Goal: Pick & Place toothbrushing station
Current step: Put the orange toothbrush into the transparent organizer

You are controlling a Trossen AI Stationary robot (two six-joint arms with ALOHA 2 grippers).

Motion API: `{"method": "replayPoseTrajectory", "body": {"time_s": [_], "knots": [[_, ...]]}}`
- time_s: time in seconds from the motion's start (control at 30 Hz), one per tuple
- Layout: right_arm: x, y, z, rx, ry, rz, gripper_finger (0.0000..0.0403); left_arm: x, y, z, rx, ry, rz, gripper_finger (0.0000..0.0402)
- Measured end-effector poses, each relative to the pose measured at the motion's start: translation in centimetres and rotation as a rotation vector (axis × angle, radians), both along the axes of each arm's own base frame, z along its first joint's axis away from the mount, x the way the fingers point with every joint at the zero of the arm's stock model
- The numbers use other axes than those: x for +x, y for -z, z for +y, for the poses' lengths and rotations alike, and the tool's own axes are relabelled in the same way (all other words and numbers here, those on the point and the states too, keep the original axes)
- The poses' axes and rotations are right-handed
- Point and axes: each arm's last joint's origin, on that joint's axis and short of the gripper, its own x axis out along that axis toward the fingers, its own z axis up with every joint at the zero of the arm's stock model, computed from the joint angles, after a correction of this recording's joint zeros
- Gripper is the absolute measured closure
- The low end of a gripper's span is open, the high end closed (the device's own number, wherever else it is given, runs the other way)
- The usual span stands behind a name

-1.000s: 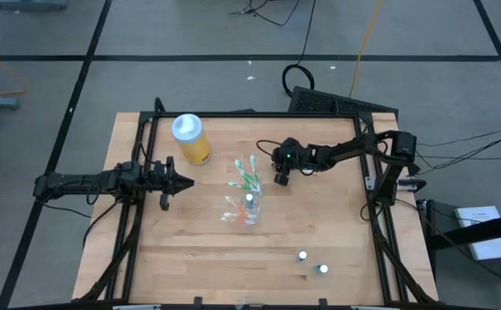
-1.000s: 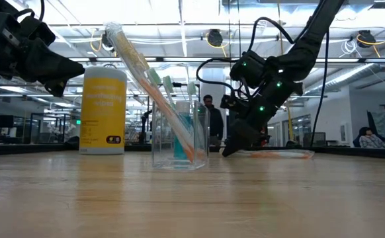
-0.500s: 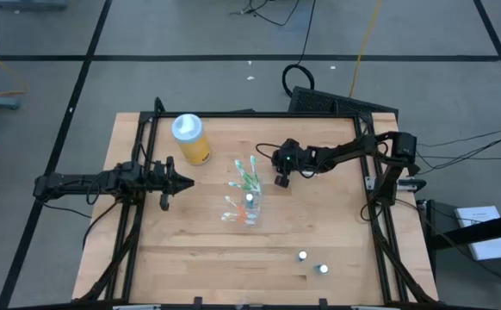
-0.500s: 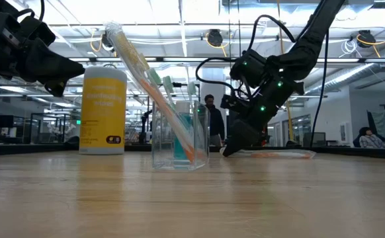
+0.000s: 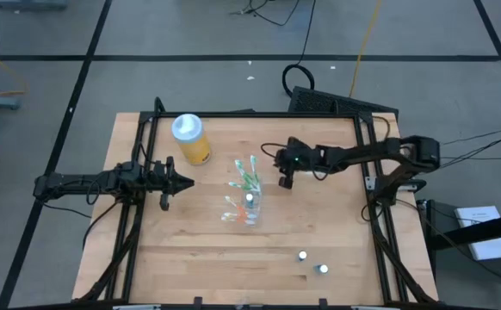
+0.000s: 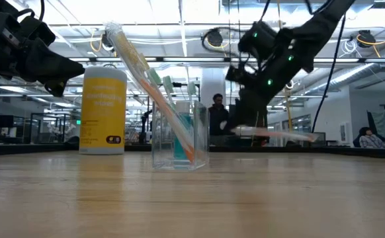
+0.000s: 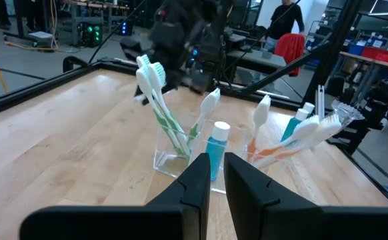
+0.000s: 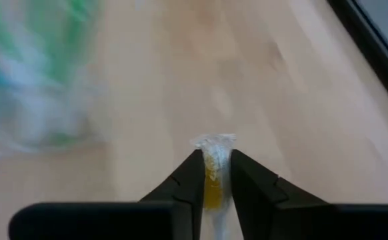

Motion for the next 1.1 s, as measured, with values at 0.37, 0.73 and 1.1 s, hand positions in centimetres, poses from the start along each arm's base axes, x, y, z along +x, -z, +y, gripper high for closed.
{"method": "replayPoseTrajectory", "body": {"time_s": [0.37,0.73,1.1], "knots": [[-0.3,-4.3,4.4,0.212,-0.297,-0.205,0.0346,0.0,0.0,0.0,0.000,0.000,0.000,0.0353],[0.0,-5.3,8.7,0.250,-0.487,-0.279,0.0344,0.0,0.0,0.0,0.000,0.000,0.000,0.0353],[2.0,-5.6,11.3,0.202,-0.605,-0.513,0.0344,0.0,0.0,0.0,0.000,0.000,0.000,0.0353]]}}
